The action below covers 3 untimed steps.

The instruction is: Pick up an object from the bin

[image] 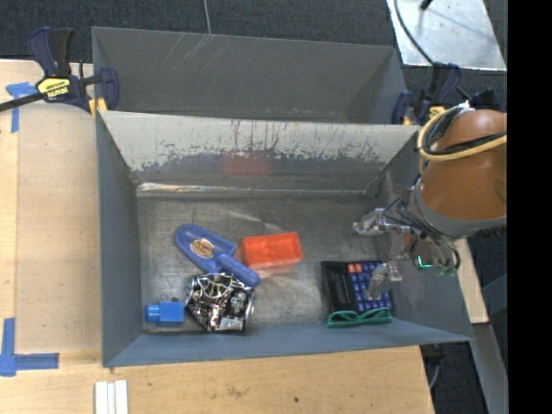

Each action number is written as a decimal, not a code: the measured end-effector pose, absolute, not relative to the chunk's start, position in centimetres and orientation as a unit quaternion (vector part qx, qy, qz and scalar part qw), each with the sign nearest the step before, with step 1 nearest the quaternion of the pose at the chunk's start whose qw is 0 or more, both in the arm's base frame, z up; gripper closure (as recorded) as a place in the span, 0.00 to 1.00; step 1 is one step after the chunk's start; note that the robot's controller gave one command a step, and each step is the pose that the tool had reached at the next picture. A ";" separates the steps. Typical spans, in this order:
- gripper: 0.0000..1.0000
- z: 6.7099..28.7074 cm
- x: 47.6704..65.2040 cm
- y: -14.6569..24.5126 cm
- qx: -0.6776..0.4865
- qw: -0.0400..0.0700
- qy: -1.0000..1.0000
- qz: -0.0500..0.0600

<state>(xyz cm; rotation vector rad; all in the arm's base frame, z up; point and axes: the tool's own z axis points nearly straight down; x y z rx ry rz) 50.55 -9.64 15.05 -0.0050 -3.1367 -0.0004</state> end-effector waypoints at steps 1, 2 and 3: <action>0.00 15.4 50.7 -9.6 0.000 -0.001 -1.000 0.000; 0.00 10.0 50.5 -9.3 0.025 -0.005 -1.000 0.001; 1.00 7.6 50.4 -11.1 0.016 -0.003 -1.000 -0.002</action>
Offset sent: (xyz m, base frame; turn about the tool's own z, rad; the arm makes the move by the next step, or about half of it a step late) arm -0.0044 0.0054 -0.0805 -0.0766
